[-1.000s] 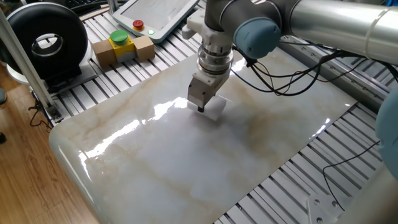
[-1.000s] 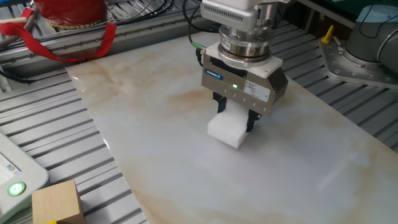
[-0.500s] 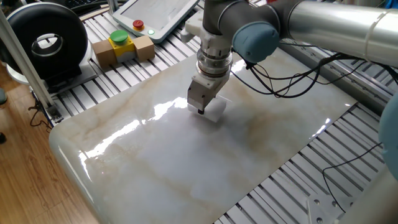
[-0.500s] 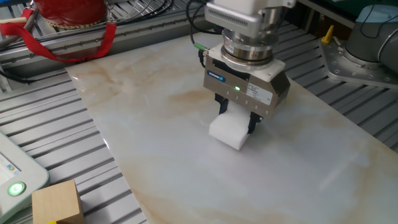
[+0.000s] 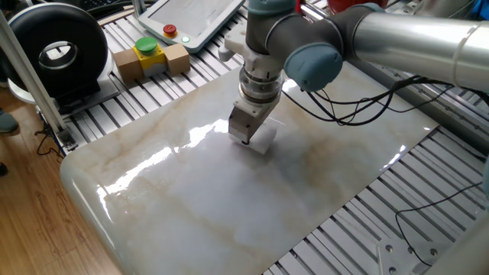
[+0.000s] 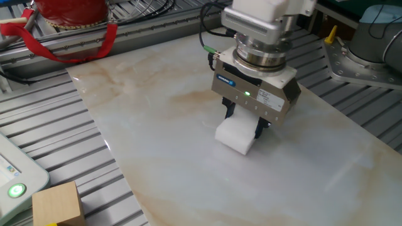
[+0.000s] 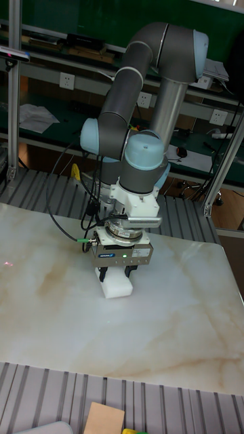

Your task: Clean the tabletop with a sponge

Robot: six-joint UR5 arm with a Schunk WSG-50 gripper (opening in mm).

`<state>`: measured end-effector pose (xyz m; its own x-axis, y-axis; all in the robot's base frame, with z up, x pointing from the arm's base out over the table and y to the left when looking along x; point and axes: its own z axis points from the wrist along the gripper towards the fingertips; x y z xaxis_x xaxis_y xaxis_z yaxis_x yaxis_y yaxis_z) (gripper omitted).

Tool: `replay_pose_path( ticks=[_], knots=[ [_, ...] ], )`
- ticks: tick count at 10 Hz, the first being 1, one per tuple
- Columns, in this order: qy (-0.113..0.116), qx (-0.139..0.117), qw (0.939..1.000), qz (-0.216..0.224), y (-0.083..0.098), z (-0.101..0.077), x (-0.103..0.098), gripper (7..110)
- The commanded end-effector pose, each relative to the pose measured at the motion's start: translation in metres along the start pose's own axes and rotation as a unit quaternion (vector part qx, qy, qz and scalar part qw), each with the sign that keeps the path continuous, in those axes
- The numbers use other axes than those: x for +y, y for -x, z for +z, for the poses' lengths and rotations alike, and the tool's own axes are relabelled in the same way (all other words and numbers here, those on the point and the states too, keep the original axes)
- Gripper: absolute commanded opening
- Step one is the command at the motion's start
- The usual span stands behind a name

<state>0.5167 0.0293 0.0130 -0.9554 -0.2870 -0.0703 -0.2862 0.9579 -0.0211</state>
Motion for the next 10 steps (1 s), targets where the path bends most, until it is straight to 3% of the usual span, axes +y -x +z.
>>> replay_pose_path(
  ticks=[1, 3, 5, 10],
  knots=[
    [0.008, -0.013, 0.9999, 0.004, -0.001, -0.002, 0.012, 7],
    [0.022, -0.008, 0.9997, 0.009, -0.007, -0.002, 0.021, 7],
    [0.019, -0.011, 0.9998, -0.001, -0.009, 0.002, 0.01, 7],
    [0.036, -0.014, 0.9992, -0.014, -0.028, 0.012, -0.011, 7]
  ],
)
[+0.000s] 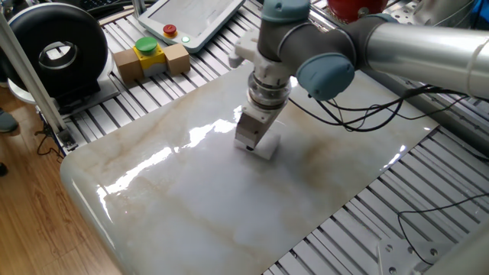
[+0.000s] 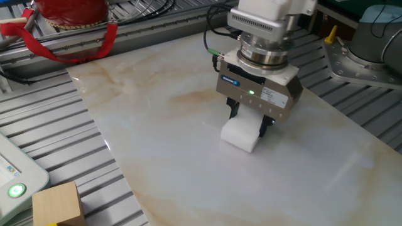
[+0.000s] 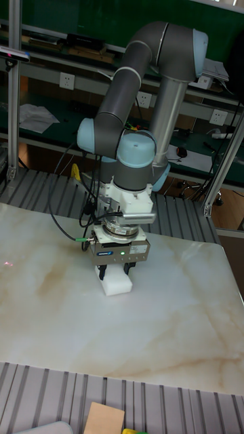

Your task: Clean the tabletop with a sponge

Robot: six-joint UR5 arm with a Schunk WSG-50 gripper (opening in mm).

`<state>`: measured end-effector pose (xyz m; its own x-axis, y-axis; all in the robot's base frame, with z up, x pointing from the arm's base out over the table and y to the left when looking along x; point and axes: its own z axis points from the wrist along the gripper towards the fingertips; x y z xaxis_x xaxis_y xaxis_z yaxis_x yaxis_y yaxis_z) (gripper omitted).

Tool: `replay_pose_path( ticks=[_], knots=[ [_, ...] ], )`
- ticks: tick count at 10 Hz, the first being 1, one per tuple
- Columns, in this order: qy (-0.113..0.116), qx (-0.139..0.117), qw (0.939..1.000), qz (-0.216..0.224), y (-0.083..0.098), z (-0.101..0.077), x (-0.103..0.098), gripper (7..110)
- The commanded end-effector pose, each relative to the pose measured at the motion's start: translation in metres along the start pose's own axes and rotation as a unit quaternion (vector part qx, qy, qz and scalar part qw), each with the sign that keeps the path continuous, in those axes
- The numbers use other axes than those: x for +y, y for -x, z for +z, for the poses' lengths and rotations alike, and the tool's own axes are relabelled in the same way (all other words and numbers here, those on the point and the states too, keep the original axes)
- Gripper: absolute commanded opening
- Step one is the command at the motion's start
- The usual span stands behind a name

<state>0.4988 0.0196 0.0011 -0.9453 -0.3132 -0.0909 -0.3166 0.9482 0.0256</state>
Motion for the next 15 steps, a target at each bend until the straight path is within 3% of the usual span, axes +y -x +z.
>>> replay_pose_path(
  ticks=[1, 7, 12, 15],
  knots=[
    [0.01, -0.004, 0.9999, -0.002, -0.009, 0.001, -0.01, 7],
    [0.022, -0.007, 0.9997, 0.008, -0.009, 0.004, 0.0, 7],
    [0.017, -0.003, 0.9998, -0.009, -0.01, -0.002, -0.017, 7],
    [0.02, -0.008, 0.9995, -0.023, -0.013, 0.007, -0.032, 7]
  ],
)
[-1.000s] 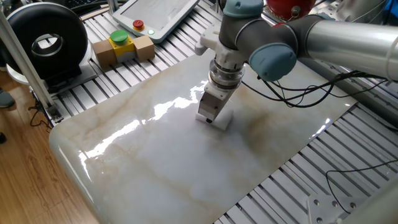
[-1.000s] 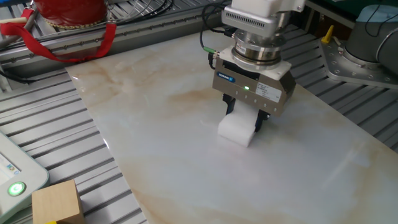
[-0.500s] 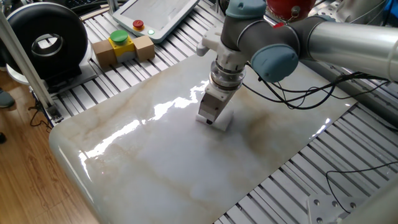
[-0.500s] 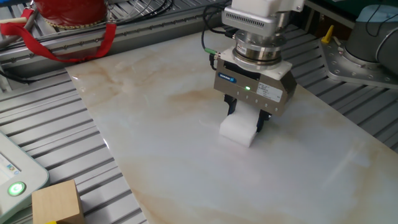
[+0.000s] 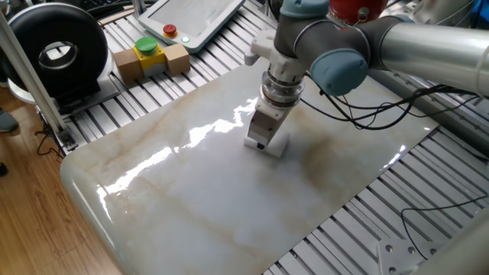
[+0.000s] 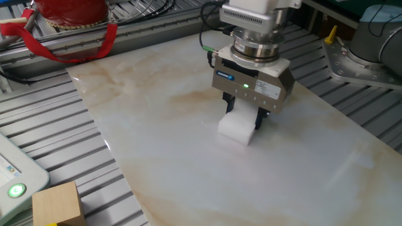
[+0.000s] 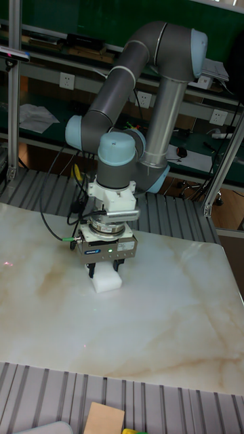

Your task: Clean the tabletop with a sponge

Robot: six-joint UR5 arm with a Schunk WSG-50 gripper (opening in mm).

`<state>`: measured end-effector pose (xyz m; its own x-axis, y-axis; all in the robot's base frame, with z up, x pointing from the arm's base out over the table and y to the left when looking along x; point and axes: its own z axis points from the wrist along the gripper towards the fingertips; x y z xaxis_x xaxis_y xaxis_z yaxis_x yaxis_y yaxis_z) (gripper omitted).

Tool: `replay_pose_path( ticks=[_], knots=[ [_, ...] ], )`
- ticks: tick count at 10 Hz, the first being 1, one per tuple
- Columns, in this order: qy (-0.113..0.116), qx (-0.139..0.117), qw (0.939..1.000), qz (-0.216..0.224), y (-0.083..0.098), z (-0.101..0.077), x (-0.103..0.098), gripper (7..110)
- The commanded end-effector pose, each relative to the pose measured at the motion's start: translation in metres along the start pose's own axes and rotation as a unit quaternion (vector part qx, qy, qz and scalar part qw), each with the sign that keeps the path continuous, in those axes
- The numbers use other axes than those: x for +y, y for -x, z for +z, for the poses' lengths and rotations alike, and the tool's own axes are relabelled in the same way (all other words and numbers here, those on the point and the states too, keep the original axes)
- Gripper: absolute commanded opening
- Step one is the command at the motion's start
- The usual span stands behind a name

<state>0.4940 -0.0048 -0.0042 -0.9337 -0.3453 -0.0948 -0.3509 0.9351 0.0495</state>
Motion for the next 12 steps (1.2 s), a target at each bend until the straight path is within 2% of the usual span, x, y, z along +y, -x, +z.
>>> replay_pose_path(
  ticks=[1, 5, 12],
  knots=[
    [0.005, -0.006, 0.9999, -0.011, -0.002, 0.003, -0.016, 7],
    [0.008, 0.002, 0.9996, -0.028, -0.008, -0.007, -0.035, 7],
    [0.013, 0.009, 0.9987, -0.048, -0.01, -0.005, -0.063, 7]
  ],
)
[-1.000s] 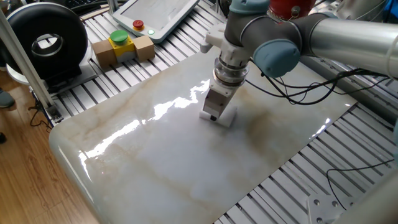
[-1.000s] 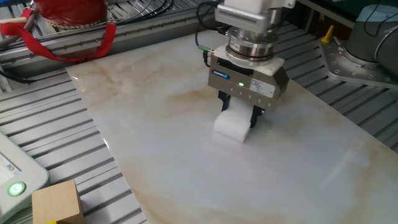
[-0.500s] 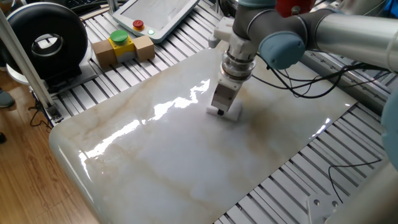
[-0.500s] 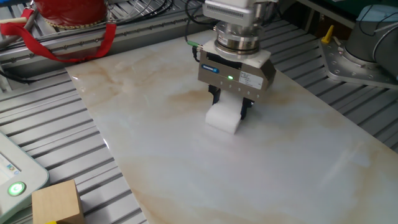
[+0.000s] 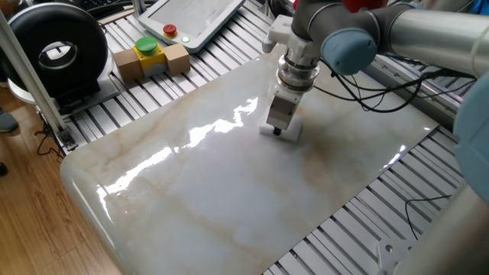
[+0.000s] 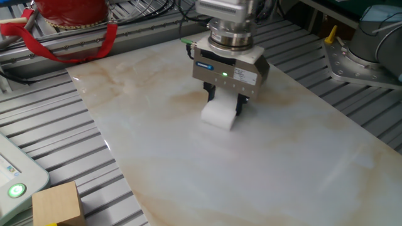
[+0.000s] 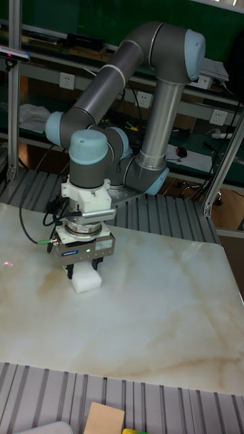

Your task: Clean the tabletop with a sponge

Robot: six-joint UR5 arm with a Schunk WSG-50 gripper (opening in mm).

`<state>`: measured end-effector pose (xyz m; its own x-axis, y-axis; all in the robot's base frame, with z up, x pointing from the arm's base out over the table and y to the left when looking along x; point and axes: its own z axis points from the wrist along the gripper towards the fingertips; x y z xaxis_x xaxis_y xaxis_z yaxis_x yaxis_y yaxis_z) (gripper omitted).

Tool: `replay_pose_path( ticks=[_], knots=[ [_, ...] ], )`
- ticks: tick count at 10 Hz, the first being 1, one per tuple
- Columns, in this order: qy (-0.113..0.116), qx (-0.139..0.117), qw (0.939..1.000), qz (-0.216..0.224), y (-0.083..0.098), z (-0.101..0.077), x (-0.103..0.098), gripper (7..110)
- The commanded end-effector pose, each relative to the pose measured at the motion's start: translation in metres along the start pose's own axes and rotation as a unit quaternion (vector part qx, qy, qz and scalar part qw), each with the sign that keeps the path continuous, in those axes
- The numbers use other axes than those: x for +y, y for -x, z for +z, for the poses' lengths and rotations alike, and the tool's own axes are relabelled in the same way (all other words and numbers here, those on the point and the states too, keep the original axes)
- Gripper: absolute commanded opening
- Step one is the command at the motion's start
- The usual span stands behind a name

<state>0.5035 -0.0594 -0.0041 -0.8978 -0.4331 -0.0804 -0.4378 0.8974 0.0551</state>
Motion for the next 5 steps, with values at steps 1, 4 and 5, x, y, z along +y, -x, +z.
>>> replay_pose_path(
  ticks=[1, 4, 5],
  knots=[
    [0.009, -0.003, 0.9999, -0.003, 0.001, -0.002, -0.01, 7],
    [0.014, -0.002, 0.9997, -0.018, 0.009, -0.004, -0.022, 7],
    [0.014, -0.002, 0.9997, -0.018, 0.015, -0.005, -0.022, 7]
  ],
)
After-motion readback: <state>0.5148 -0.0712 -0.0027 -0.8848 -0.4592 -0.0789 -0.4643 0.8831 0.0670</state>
